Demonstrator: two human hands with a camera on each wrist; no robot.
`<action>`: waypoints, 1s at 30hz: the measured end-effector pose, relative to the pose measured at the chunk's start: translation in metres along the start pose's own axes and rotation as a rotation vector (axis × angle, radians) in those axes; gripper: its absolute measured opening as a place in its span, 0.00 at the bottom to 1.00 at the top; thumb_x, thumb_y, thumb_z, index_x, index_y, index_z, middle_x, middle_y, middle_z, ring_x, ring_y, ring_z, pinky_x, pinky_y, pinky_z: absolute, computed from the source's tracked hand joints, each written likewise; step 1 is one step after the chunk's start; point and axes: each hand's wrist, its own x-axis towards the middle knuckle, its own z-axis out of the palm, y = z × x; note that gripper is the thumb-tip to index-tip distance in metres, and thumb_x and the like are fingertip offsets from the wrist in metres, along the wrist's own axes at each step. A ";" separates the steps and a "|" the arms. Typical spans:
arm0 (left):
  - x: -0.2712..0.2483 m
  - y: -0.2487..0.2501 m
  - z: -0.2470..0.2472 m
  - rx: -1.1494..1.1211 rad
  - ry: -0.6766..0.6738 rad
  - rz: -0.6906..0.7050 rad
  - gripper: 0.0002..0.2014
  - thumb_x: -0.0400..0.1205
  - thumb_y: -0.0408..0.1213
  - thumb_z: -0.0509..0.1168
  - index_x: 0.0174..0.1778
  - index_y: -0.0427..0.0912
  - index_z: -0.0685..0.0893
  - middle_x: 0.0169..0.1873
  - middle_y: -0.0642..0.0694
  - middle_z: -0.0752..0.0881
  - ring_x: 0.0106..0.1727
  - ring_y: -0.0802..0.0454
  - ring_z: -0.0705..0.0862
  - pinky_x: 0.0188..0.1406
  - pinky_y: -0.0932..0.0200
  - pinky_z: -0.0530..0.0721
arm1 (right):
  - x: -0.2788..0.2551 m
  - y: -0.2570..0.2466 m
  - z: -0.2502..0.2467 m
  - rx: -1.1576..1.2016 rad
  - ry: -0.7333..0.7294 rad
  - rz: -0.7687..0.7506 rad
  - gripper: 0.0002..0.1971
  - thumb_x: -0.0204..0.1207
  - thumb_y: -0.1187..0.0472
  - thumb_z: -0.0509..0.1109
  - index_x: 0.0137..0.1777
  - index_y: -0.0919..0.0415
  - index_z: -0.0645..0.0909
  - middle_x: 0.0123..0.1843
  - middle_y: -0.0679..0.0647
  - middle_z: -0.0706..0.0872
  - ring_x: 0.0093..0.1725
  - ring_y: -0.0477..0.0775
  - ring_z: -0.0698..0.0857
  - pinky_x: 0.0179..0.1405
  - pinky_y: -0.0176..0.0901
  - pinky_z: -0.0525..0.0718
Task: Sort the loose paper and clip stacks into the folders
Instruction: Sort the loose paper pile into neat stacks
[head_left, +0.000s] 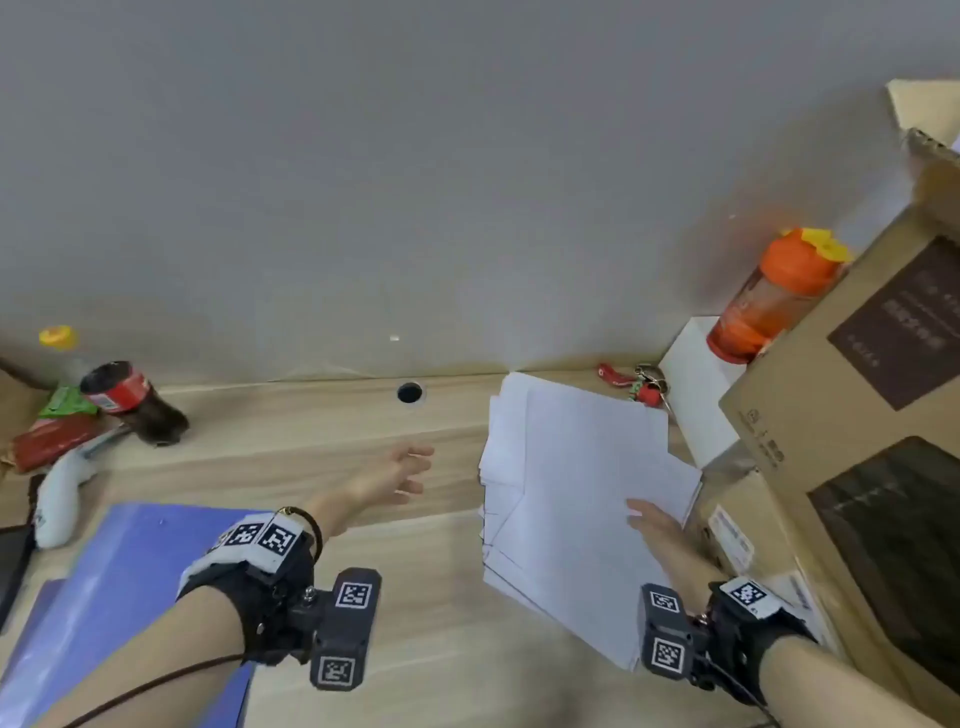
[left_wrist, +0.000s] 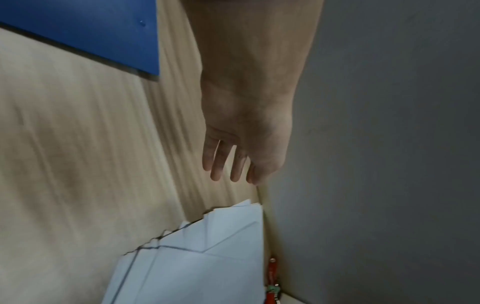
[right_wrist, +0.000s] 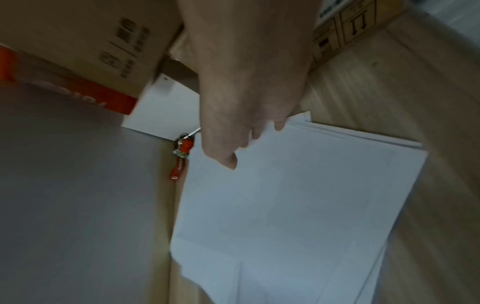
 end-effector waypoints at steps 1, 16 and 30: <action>0.007 -0.004 0.008 0.020 -0.008 -0.024 0.13 0.86 0.45 0.59 0.66 0.55 0.78 0.64 0.52 0.81 0.57 0.53 0.86 0.51 0.60 0.83 | 0.006 0.005 0.001 -0.029 -0.001 0.016 0.19 0.85 0.65 0.59 0.75 0.59 0.71 0.77 0.57 0.71 0.74 0.59 0.71 0.64 0.44 0.69; 0.079 -0.003 0.124 -0.014 -0.024 -0.178 0.34 0.84 0.41 0.64 0.85 0.49 0.55 0.81 0.49 0.64 0.80 0.48 0.66 0.67 0.58 0.70 | 0.045 0.025 -0.025 -0.252 0.206 0.067 0.31 0.75 0.50 0.66 0.78 0.46 0.63 0.78 0.52 0.69 0.74 0.58 0.71 0.72 0.58 0.74; 0.094 -0.006 0.147 -0.043 0.036 -0.228 0.37 0.80 0.34 0.69 0.83 0.46 0.58 0.73 0.46 0.71 0.73 0.47 0.73 0.65 0.57 0.72 | 0.065 0.018 -0.013 0.195 0.108 0.246 0.12 0.76 0.65 0.72 0.57 0.57 0.76 0.54 0.53 0.85 0.56 0.57 0.82 0.57 0.50 0.81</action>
